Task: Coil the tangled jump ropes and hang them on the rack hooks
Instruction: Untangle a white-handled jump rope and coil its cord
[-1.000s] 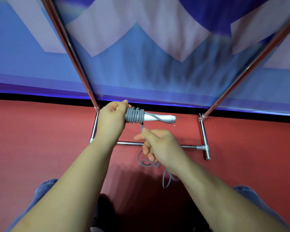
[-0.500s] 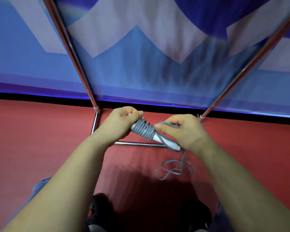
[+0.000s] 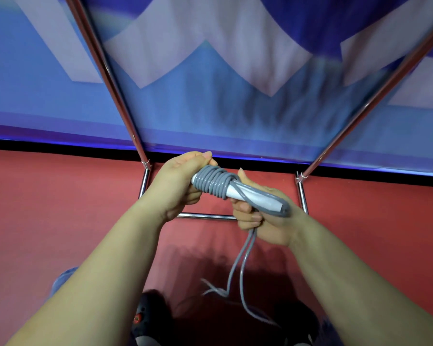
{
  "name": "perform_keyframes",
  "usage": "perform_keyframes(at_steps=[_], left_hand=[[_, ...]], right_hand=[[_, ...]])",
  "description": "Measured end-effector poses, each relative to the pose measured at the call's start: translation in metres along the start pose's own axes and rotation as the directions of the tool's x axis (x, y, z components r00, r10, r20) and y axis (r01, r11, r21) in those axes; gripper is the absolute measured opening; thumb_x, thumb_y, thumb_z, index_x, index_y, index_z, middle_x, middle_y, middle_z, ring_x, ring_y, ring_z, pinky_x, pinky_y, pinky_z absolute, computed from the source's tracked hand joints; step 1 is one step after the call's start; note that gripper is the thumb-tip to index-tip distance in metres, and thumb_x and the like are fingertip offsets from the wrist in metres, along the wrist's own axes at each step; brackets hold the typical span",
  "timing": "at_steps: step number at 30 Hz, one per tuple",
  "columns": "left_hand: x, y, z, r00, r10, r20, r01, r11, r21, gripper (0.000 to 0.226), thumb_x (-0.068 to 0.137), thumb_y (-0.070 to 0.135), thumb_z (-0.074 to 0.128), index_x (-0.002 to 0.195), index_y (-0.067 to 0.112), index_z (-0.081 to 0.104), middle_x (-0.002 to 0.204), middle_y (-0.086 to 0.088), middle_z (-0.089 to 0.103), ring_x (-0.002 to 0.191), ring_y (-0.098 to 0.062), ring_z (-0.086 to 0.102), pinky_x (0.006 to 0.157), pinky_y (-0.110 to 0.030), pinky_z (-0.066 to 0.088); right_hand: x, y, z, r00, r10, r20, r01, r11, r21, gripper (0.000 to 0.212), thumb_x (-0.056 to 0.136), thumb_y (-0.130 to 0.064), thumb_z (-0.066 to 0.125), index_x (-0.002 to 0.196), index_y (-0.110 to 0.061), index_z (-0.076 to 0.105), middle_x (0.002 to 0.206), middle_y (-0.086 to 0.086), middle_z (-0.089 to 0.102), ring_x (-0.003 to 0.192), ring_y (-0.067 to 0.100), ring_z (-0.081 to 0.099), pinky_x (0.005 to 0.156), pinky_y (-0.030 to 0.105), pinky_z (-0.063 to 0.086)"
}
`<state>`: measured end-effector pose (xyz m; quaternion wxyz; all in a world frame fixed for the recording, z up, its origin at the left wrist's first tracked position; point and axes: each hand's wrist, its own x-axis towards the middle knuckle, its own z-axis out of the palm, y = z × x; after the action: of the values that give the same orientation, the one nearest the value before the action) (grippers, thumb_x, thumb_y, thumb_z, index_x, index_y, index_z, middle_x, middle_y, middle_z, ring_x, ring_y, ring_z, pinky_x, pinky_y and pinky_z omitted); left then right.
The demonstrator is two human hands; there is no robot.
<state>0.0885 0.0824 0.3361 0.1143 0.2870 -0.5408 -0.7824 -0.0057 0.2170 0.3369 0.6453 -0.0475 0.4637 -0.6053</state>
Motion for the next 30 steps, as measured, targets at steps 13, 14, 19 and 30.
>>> perform_keyframes(at_steps=[13, 14, 19, 30], left_hand=[[0.010, -0.010, -0.009, 0.868, 0.175, -0.465, -0.056, 0.964, 0.259, 0.031, 0.096, 0.022, 0.052, 0.065, 0.016, 0.055, 0.035, 0.011, 0.036, 0.035, -0.008, 0.028, 0.039, -0.020, 0.022], [0.011, -0.011, -0.011, 0.852, 0.203, -0.483, -0.051, 0.949, 0.310, 0.031, 0.096, 0.023, 0.053, 0.065, 0.017, 0.056, 0.034, 0.011, 0.037, 0.039, -0.010, 0.031, 0.042, -0.024, 0.025], [0.013, -0.017, -0.019, 0.841, 0.249, -0.480, -0.026, 0.905, 0.425, 0.031, 0.095, 0.024, 0.053, 0.065, 0.018, 0.058, 0.035, 0.013, 0.042, 0.042, -0.009, 0.036, 0.047, -0.028, 0.028], [0.006, -0.014, -0.006, 0.991, 0.035, -0.129, 0.011, 0.940, 0.340, 0.028, 0.096, 0.018, 0.053, 0.069, 0.012, 0.054, 0.043, 0.007, 0.033, 0.033, -0.005, 0.023, 0.035, -0.013, 0.018]], right_hand=[[0.012, 0.031, 0.023, 0.925, -0.318, -0.206, 0.128, 0.774, -0.620, 0.043, 0.101, -0.027, 0.040, 0.069, -0.015, 0.066, 0.044, -0.004, 0.045, 0.032, 0.004, 0.035, 0.039, 0.017, 0.031], [0.010, 0.031, 0.023, 0.921, -0.346, -0.177, 0.137, 0.715, -0.686, 0.039, 0.099, -0.028, 0.044, 0.070, -0.018, 0.066, 0.045, -0.005, 0.046, 0.035, 0.003, 0.036, 0.043, 0.018, 0.032], [0.003, 0.015, 0.003, 0.818, -0.572, -0.051, 0.165, 0.320, -0.933, 0.025, 0.086, -0.031, 0.066, 0.076, -0.009, 0.068, 0.053, -0.002, 0.044, 0.052, 0.008, 0.035, 0.053, 0.026, 0.031], [0.001, -0.009, -0.031, 0.854, -0.509, -0.104, 0.077, 0.322, -0.944, 0.027, 0.079, -0.039, 0.070, 0.070, -0.013, 0.071, 0.063, 0.006, 0.060, 0.058, 0.008, 0.049, 0.059, 0.026, 0.040]])
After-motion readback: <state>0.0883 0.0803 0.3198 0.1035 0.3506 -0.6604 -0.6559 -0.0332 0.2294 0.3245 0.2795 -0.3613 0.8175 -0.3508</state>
